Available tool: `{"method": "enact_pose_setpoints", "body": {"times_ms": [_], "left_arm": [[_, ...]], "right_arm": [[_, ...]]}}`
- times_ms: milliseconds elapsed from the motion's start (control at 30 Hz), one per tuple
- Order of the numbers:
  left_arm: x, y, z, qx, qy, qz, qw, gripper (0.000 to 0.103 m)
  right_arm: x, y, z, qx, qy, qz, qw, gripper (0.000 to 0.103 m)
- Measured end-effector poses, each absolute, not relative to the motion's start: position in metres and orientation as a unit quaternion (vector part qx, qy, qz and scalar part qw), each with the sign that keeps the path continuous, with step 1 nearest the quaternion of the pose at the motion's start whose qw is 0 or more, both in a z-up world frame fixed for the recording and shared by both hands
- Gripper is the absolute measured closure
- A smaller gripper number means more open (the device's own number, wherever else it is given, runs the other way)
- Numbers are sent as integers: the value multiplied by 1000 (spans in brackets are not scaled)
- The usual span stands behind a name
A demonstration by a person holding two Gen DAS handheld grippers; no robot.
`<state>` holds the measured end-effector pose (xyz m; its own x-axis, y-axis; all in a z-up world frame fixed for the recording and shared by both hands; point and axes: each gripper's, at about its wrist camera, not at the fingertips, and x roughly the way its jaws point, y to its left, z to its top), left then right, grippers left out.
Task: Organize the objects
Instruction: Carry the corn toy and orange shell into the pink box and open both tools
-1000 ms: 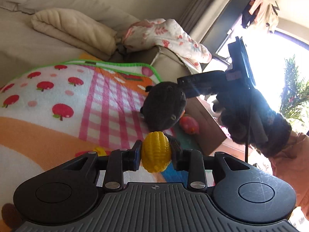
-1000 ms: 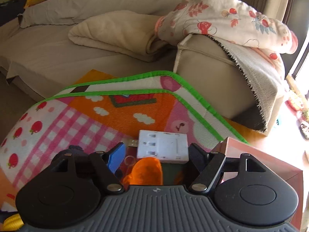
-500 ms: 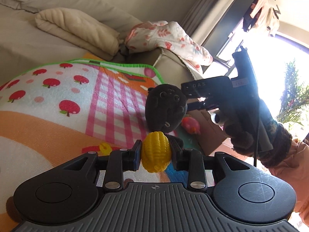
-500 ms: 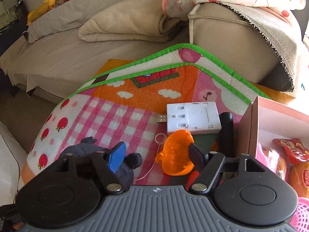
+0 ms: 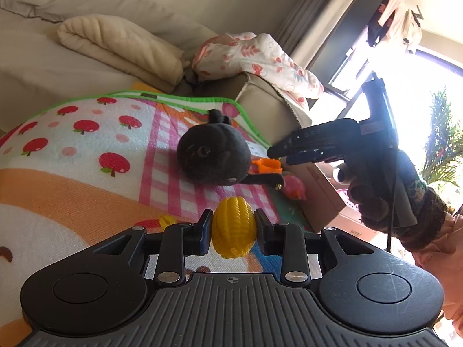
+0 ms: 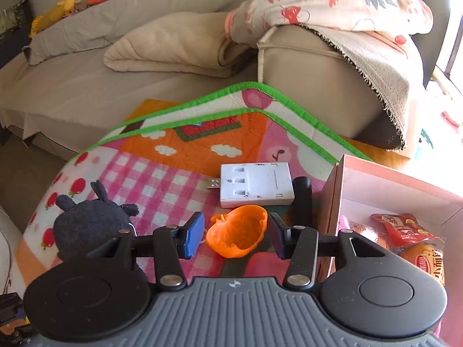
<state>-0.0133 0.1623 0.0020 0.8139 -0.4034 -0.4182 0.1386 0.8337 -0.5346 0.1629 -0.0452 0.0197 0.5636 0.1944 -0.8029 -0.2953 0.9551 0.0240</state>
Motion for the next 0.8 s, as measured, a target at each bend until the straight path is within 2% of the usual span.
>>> {"method": "enact_pose_setpoints", "body": {"times_ms": [33,100,167,267,367,400,667,733,800], "left_arm": [[-13,162,2,-248,269,-148,919,69],[-14,162,2,-247,267,-150,919,69],[-14,161,2,-244,269,-151,919,69],[-16,157,3,-237,275,-156,919,69],[-20,152,6,-223,280,-158,920,69],[-22,149,7,-219,281,-159,921,69],[-30,121,12,-185,303,-170,919,69],[-31,116,13,-176,295,-166,924,69],[-29,113,12,-168,289,-153,930,69]], "right_arm": [[166,-42,15,-62,448,136,882,52],[174,-31,1,-88,453,124,879,41],[176,-23,-7,-111,454,117,876,41],[166,-18,-7,-127,451,134,873,57],[141,-22,4,-140,438,148,875,86],[132,-28,10,-129,439,159,875,86],[42,-75,39,-139,384,176,896,85],[33,-78,39,-161,361,157,905,76],[33,-79,38,-168,350,151,909,55]]}}
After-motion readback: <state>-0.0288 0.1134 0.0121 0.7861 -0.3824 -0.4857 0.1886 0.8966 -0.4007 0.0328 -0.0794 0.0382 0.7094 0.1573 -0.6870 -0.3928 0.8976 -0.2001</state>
